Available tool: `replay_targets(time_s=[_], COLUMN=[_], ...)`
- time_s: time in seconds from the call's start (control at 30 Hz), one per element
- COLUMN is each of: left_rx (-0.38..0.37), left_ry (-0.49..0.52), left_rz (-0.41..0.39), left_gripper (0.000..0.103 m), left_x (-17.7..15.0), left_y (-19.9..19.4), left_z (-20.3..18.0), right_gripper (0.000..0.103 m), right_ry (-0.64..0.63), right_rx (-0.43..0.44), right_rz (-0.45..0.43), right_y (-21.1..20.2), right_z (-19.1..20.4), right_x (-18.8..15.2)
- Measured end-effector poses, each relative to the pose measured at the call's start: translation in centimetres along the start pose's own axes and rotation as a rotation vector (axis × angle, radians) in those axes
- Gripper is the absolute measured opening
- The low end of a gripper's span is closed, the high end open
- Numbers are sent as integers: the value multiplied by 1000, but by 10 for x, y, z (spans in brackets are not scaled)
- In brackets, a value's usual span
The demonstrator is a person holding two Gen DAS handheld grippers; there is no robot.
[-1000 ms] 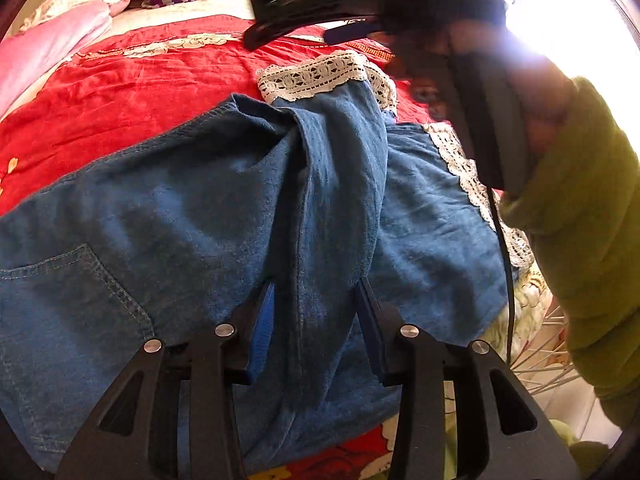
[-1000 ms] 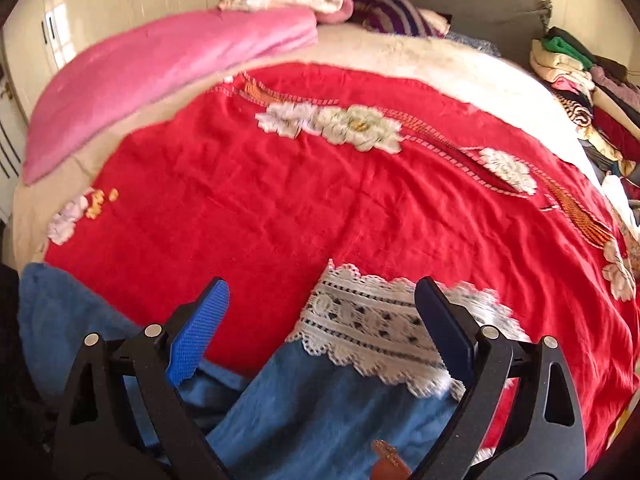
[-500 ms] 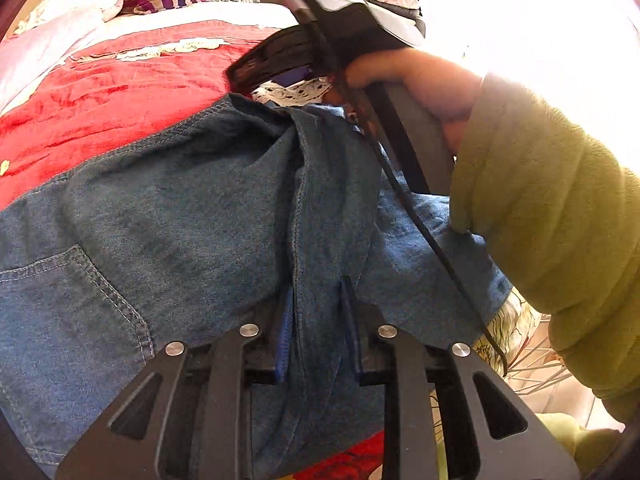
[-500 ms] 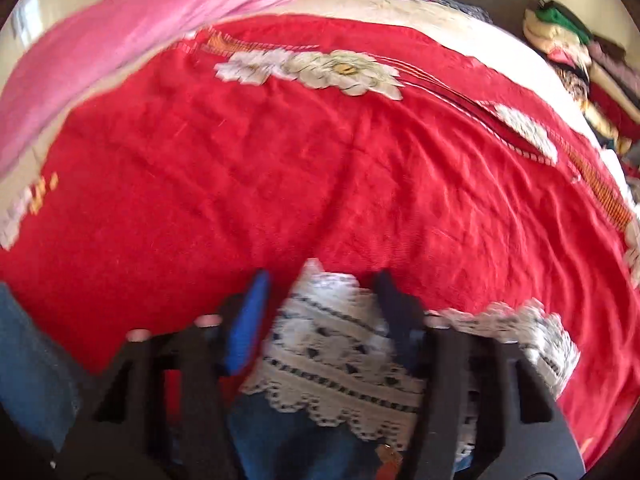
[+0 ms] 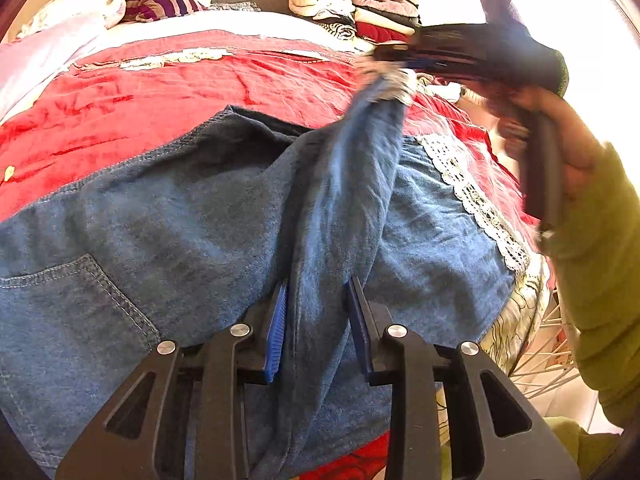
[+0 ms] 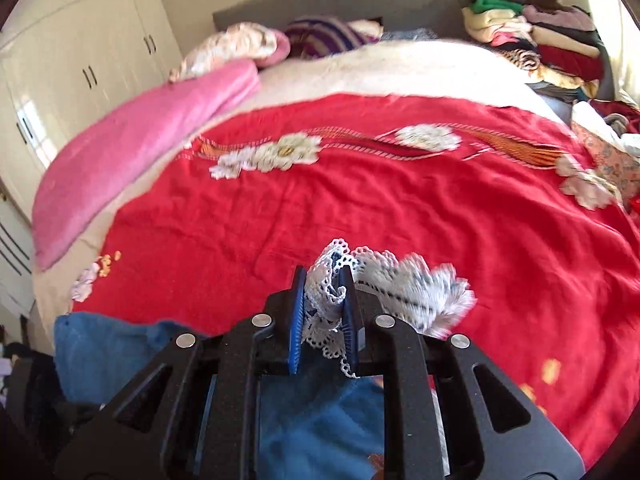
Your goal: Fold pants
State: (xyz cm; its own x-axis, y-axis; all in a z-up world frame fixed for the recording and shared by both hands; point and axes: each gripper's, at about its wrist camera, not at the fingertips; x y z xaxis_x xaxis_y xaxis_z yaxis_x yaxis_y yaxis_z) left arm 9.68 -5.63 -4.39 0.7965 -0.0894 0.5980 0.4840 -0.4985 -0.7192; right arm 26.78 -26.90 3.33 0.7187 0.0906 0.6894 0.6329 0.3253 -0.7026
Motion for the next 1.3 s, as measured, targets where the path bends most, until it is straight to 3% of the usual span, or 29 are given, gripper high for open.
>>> replay_targets(time_s=[0.13, 0.2, 0.27, 0.53, 0.8, 1.17, 1.3], left_rx=[24, 36, 29, 61, 81, 97, 103], left_ry=[21, 40, 58, 137, 165, 203, 210], left_rz=[5, 7, 10, -27, 39, 114, 127], left_gripper=[24, 10, 3, 2, 2, 3, 4], left_x=[0, 2, 3, 0, -16, -30, -32], left_y=[2, 3, 0, -30, -29, -13, -10], left_z=[-4, -4, -7, -20, -22, -28, -29], right_gripper=[11, 11, 11, 11, 11, 11, 21], right_ry=[43, 55, 64, 143, 191, 239, 195], right_rx=[-4, -12, -20, -10, 16, -8, -65], right_rz=[-39, -47, -44, 19, 92, 148, 114], right_y=[-37, -52, -64, -103, -112, -101, -116], right_z=[-19, -28, -35, -62, -71, -95, -94], right_x=[-15, -24, -36, -99, -155, -188, -186])
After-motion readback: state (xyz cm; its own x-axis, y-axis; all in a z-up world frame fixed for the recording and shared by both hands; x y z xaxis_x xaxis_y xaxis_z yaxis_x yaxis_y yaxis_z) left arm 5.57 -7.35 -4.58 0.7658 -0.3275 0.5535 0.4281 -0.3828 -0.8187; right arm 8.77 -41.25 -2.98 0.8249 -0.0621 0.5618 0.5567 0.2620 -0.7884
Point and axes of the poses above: each gripper's, at about its wrist camera, not at the fingertips, and y roughly the way its jaws point, z to its left, x to its top, and after that the axes turned 6 degrees about -x, right-handed
